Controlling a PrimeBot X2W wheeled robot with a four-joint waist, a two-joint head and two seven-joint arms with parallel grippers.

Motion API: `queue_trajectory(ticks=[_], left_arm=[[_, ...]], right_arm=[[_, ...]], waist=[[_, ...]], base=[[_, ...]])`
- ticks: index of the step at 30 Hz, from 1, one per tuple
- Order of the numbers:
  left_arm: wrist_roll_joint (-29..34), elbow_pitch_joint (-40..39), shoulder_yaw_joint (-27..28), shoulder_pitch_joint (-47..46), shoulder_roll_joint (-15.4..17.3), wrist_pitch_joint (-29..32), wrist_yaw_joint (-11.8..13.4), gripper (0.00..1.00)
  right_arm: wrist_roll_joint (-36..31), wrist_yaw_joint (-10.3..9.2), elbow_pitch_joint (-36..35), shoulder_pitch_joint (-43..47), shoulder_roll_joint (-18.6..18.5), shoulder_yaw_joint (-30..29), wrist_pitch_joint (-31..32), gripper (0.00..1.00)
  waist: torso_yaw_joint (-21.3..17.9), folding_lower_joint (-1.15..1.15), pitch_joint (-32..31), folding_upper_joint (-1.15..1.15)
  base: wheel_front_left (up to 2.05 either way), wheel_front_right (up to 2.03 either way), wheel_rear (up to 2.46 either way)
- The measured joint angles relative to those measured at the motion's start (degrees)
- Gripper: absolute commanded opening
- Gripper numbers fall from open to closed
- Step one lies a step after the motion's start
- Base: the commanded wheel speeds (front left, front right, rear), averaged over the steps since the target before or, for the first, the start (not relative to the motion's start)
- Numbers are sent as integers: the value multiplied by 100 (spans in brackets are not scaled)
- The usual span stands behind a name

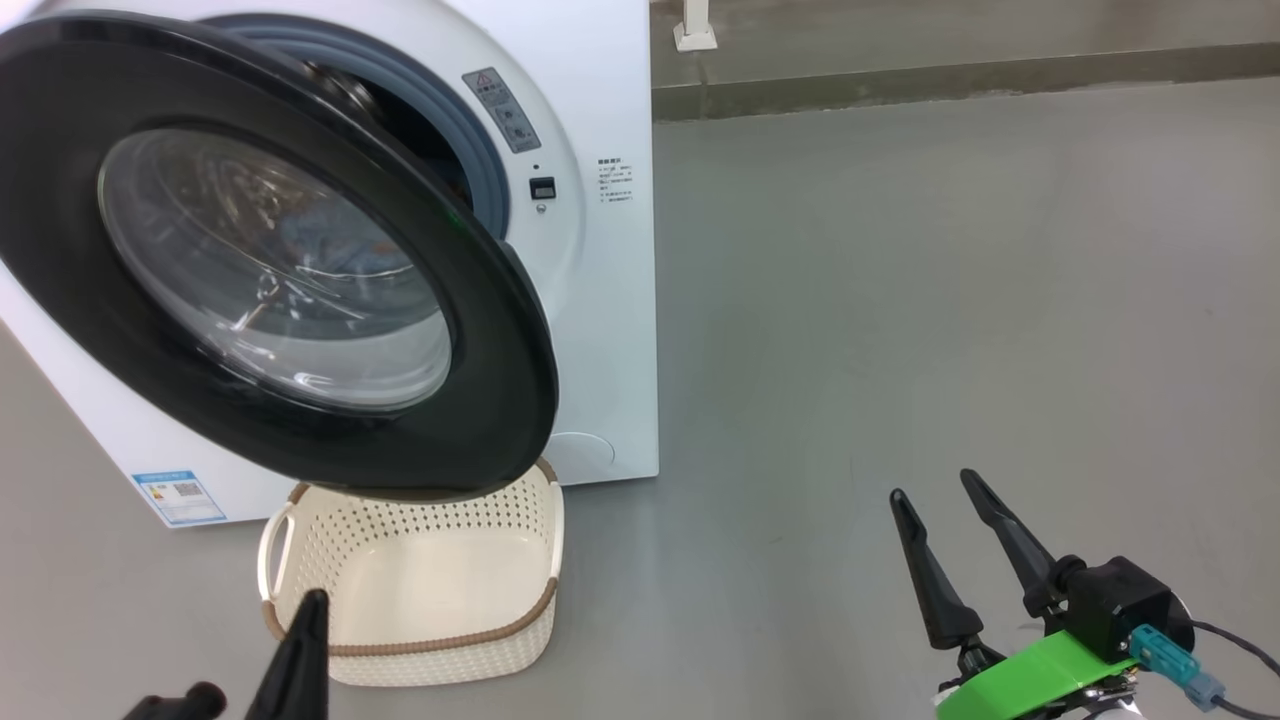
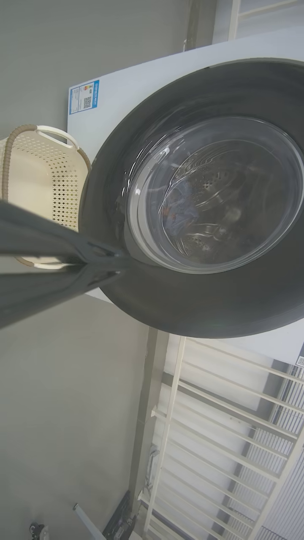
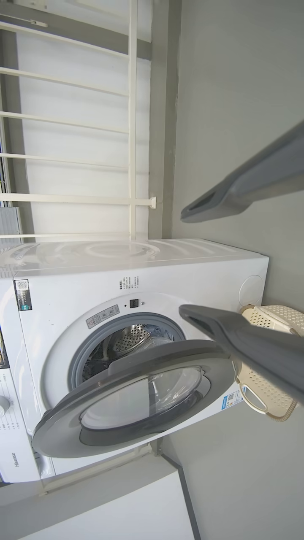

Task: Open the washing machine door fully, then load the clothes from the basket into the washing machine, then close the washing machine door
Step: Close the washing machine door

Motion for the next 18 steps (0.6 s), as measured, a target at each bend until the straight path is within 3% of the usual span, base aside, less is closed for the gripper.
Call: queue_trajectory(ticks=[3, 4, 5, 6, 7, 18], left_arm=[[-3, 162, -104, 24, 63, 0, -1, 0], [-3, 162, -104, 24, 63, 0, -1, 27], [-3, 265, -165, 68, 87, 0, -1, 47], [-3, 310, -176, 77, 91, 0, -1, 87], [-3, 310, -176, 77, 91, 0, -1, 100], [15, 522, -246, 77, 96, 0, -1, 100]], right_arm=[[-60, 0, -2, 64, 55, -34, 0, 100], [-60, 0, -2, 64, 55, -34, 0, 100], [-64, 0, -3, 67, 76, -44, 0, 100], [-67, 0, -3, 67, 81, -54, 0, 100], [-67, 0, -3, 67, 81, -54, 0, 100], [-68, 0, 11, 69, 89, -109, 0, 100]], waist=[[-14, 0, 4, 0], [-14, 0, 4, 0], [-20, 0, 5, 0], [-22, 0, 6, 0], [-22, 0, 6, 0], [-24, 0, -17, 0]], base=[[0, 0, 0], [0, 0, 0], [0, 0, 0], [0, 0, 0], [0, 0, 0], [0, 0, 0]])
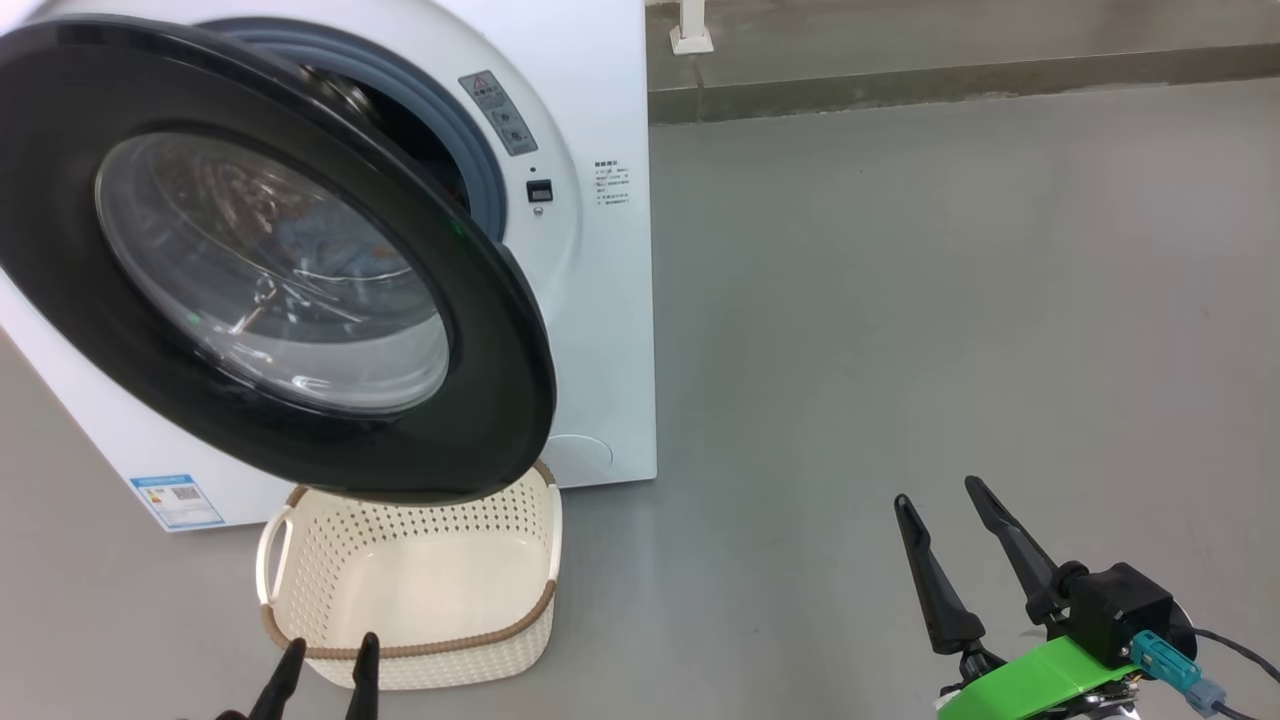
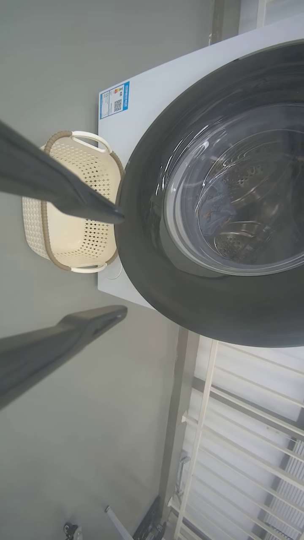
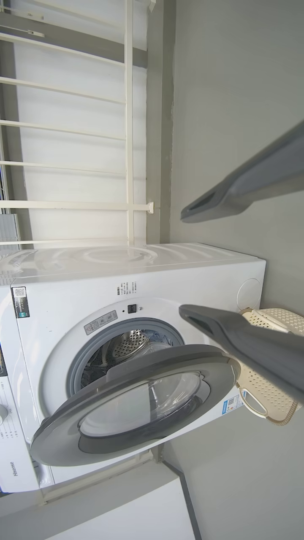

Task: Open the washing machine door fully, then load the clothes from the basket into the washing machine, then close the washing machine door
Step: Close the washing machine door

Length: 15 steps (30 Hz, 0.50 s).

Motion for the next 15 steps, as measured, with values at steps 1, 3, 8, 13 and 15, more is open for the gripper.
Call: queue_trajectory(ticks=[1, 3, 8, 13, 15], left_arm=[[21, 3, 0, 0, 0, 0, 0, 100], [32, 8, 0, -1, -2, 0, 0, 100], [32, 73, -12, -1, -8, 0, 0, 100], [32, 80, -4, -1, -13, 0, 0, 100], [33, 80, -3, -1, -24, 0, 0, 100]], right_arm=[[0, 0, 2, 0, 0, 0, 0, 100], [-1, 0, 7, 1, 1, 0, 0, 100], [-10, 0, 21, 16, -1, 7, 0, 100], [-24, 0, 25, 16, -9, 11, 0, 100], [-24, 0, 29, 16, -10, 10, 0, 100]], waist=[[0, 0, -2, 0], [0, 0, -7, 0], [-4, 0, -19, 0], [9, 0, -28, 0], [17, 0, -34, 0]], base=[[0, 0, 0], [0, 0, 0], [0, 0, 0], [0, 0, 0], [0, 0, 0]])
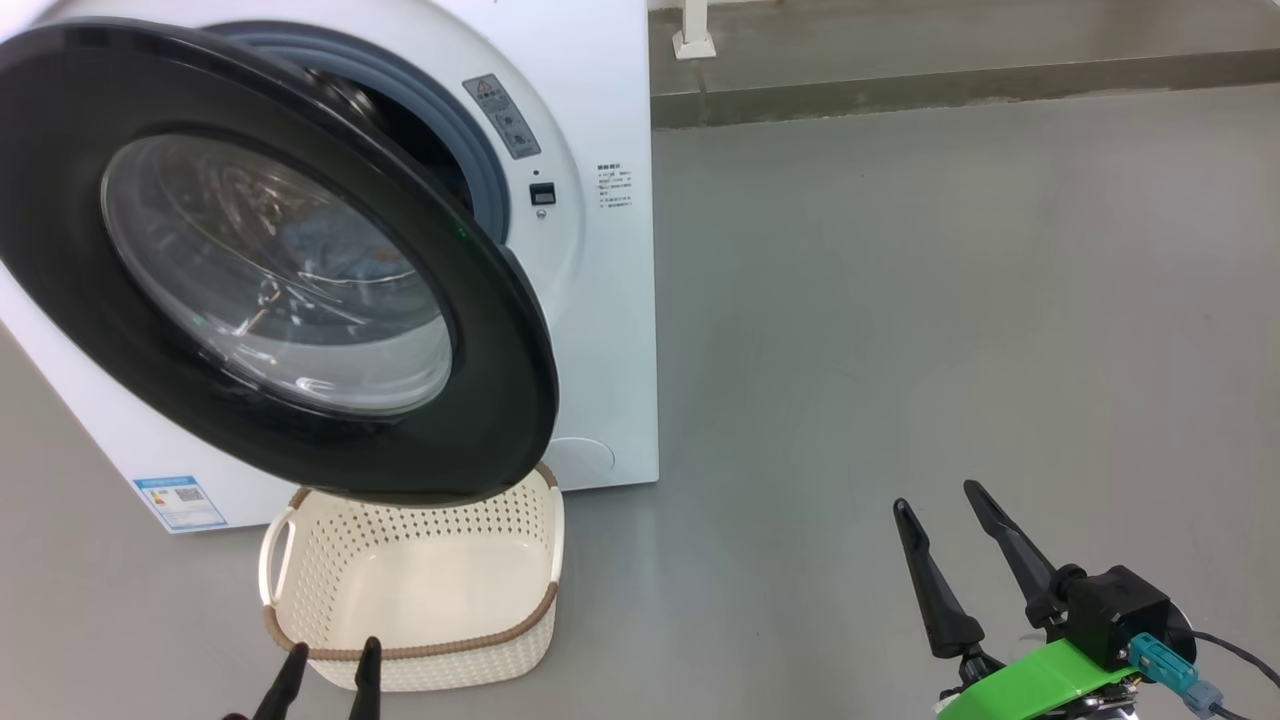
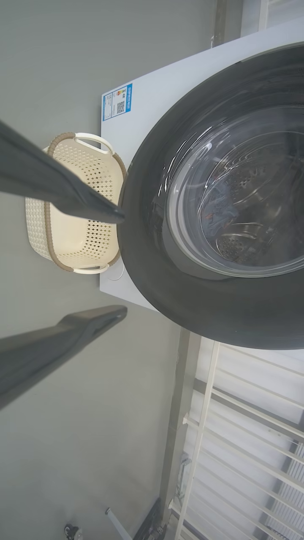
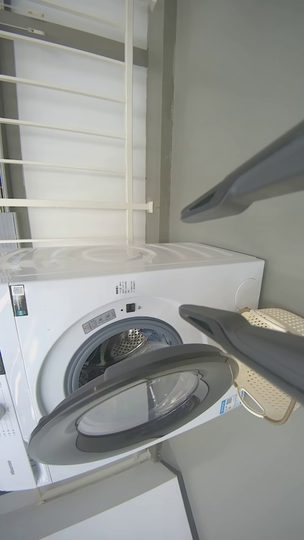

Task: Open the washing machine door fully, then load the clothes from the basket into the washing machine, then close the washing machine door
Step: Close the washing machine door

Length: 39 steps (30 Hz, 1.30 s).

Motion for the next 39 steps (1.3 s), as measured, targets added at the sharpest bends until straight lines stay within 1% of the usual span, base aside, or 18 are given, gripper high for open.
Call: queue_trajectory(ticks=[17, 18, 19, 23, 27, 30, 34, 36, 39], left_arm=[[109, -4, 88, -1, -66, 0, 0, 100], [109, -5, 100, -1, -69, 0, 0, 100], [109, -7, 120, -2, -80, 0, 0, 100], [110, -14, 144, -8, -112, 0, 0, 100], [176, -32, 192, -38, -177, 0, 0, 100], [321, 12, 234, -123, -293, 0, 0, 100], [355, 31, 187, -188, -389, 0, 0, 100], [392, 38, 152, -240, -405, 0, 0, 100], [457, 42, 98, -380, -416, 0, 0, 100]], right_arm=[[1, 0, 7, 1, -1, 24, 0, 100], [4, 0, 11, 2, -8, 45, 0, 69], [4, 0, 7, 2, -9, 56, 0, 0], [4, 0, -30, 2, -56, 74, 0, 0], [4, 0, -59, -3, -203, 151, 0, 0], [4, 0, -96, -125, -414, 468, 0, 0], [13, 0, -92, -613, -721, 1033, 0, 0], [77, 0, -98, -915, -837, 1340, 0, 0], [349, 0, -49, -1380, -999, 1794, -19, 0]], waist=[[39, 0, -11, 0], [47, 0, -9, 0], [54, 0, -5, 0], [110, 0, 16, 0], [227, 0, 58, 0], [405, 0, 130, 0], [618, 0, 235, 0], [713, 0, 316, 0], [849, 0, 478, 0]], base=[[0, 0, 0], [0, 0, 0], [0, 0, 0], [0, 0, 0], [0, 0, 0], [0, 0, 0], [0, 0, 0], [0, 0, 0], [0, 0, 0]])
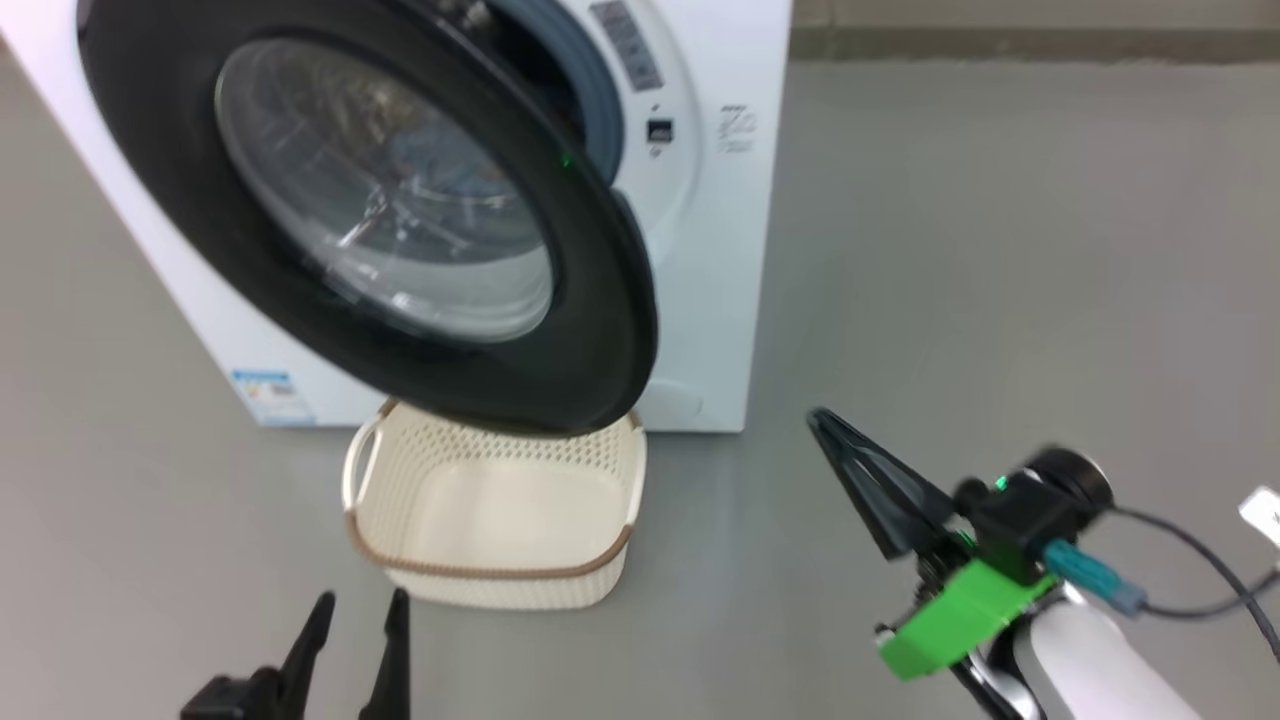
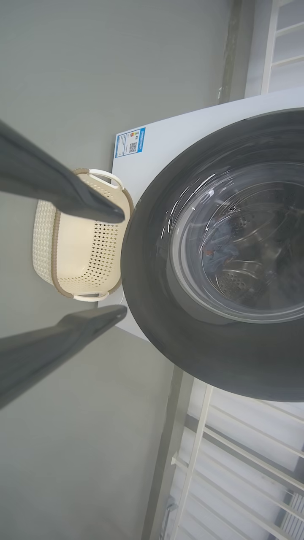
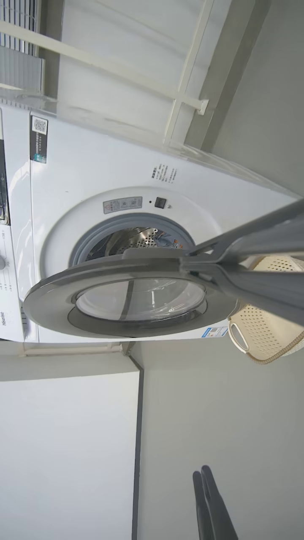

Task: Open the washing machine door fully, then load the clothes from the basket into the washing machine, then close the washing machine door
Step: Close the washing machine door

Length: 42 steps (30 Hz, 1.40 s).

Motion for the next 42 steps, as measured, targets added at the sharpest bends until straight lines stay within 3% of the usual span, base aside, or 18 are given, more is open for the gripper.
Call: queue_trajectory(ticks=[12, 23, 42], left_arm=[[5, -11, -308, -598, -196, 0, 0, 100], [-202, -94, -387, -826, -229, 0, 0, 100], [-489, -597, -953, -1068, -265, 0, 18, 100]], right_arm=[[570, 0, 359, -1632, -755, 1338, -8, 0], [766, 0, 657, -2690, -1118, 2154, -8, 0], [961, 0, 1069, -3609, -1567, 2075, -22, 0]], waist=[[679, 0, 780, 0], [1185, 0, 1524, 0], [1888, 0, 2602, 0]], base=[[0, 0, 0], [0, 0, 0], [0, 0, 0]])
